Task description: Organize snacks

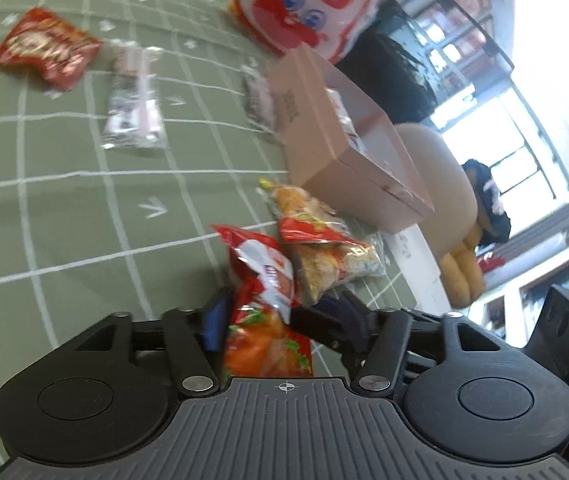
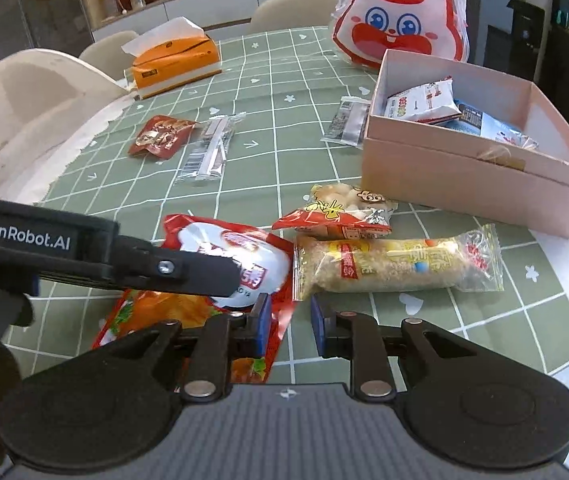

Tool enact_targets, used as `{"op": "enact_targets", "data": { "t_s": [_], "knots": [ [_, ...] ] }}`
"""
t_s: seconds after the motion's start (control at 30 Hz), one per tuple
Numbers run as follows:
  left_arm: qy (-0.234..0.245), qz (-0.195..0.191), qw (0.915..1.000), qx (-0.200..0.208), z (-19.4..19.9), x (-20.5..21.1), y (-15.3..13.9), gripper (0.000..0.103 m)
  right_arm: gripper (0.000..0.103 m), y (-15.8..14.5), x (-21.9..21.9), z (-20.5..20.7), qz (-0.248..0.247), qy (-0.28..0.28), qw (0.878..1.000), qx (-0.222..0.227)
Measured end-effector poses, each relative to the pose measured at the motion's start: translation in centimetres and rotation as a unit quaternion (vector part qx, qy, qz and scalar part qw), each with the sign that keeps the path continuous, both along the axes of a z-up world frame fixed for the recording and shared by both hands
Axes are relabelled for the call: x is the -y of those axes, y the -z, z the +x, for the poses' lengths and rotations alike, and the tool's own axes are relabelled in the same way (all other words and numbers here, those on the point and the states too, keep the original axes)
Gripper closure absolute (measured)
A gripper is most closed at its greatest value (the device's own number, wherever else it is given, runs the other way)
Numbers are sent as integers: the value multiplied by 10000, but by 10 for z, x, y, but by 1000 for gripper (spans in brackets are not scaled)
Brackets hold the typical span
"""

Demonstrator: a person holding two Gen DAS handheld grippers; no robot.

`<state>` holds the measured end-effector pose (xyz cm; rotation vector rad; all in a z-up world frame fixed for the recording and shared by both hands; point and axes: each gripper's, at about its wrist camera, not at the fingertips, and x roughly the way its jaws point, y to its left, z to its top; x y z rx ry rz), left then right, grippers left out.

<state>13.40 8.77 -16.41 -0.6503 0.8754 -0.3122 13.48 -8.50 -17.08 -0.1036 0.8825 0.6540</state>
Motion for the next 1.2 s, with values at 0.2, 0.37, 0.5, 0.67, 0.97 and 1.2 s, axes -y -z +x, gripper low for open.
{"op": "enact_targets", "data": {
  "t_s": [0.2, 0.37, 0.5, 0.67, 0.97, 1.2],
  "knots": [
    [77, 374, 9992, -78, 4, 11, -3, 59, 80, 2, 12, -5, 131, -17, 9999, 52],
    [-93, 236, 9991, -330, 4, 6, 1, 70, 80, 3, 16, -11, 88, -29, 9998, 179],
    [-114, 228, 9989, -389, 1, 7, 0, 71, 80, -1, 18, -11, -28, -42, 9999, 125],
    [-205, 430, 9980, -421, -16, 2, -7, 71, 55, -31, 26, -8, 121, 216, 9985, 495],
    [-465, 726, 9954, -429, -44, -14, -18, 71, 37, -21, -18, 64, -434, 778, 9958, 200],
    [-479, 655, 9959, -404, -58, -21, -17, 71, 42, -4, -48, 78, -961, 539, 9939, -42]
  ]
}}
